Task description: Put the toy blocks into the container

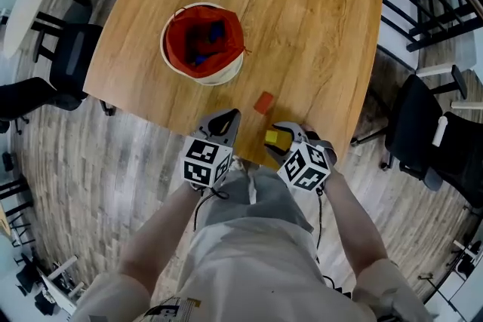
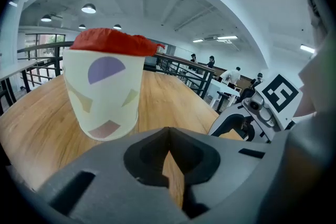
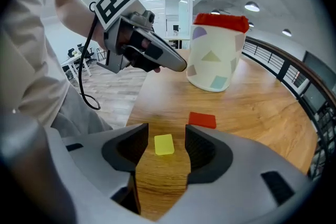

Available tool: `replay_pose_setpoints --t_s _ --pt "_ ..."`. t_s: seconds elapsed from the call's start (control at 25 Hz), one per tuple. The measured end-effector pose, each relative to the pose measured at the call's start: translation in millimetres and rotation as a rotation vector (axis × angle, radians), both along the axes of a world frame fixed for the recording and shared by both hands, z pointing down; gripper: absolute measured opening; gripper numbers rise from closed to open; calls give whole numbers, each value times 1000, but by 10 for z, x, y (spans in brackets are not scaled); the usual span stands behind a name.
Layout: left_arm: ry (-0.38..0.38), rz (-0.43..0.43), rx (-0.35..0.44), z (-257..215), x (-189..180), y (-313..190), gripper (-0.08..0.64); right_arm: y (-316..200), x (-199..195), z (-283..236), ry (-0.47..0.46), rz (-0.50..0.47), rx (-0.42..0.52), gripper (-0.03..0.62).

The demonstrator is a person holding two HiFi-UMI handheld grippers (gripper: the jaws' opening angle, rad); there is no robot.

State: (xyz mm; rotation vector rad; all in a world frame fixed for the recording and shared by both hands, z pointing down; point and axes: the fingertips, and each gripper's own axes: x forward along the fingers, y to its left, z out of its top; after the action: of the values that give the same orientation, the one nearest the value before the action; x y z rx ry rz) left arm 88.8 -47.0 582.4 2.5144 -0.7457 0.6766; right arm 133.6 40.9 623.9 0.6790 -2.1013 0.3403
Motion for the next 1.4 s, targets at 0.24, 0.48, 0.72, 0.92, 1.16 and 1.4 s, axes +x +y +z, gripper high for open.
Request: replay_pose_setpoints --t_s 0.24,0.48,0.72,0.92,1.16,1.4 --pt "-56 23 -74 397 -53 86 12 22 -33 268 46 -38 -27 209" --pt "-81 35 -115 598 -84 156 12 72 -37 498 56 -12 -57 209" --pt "-86 31 -147 690 -100 169 12 85 -31 582 66 28 -58 194" --pt "-88 26 -154 695 -113 169 12 66 -43 578 49 73 -59 152" --pt "-60 4 -163 614 -110 166 12 74 -46 547 34 105 -58 150" --pt "-34 -21 -148 452 -123 155 12 -37 -3 352 -2 154 -3 150"
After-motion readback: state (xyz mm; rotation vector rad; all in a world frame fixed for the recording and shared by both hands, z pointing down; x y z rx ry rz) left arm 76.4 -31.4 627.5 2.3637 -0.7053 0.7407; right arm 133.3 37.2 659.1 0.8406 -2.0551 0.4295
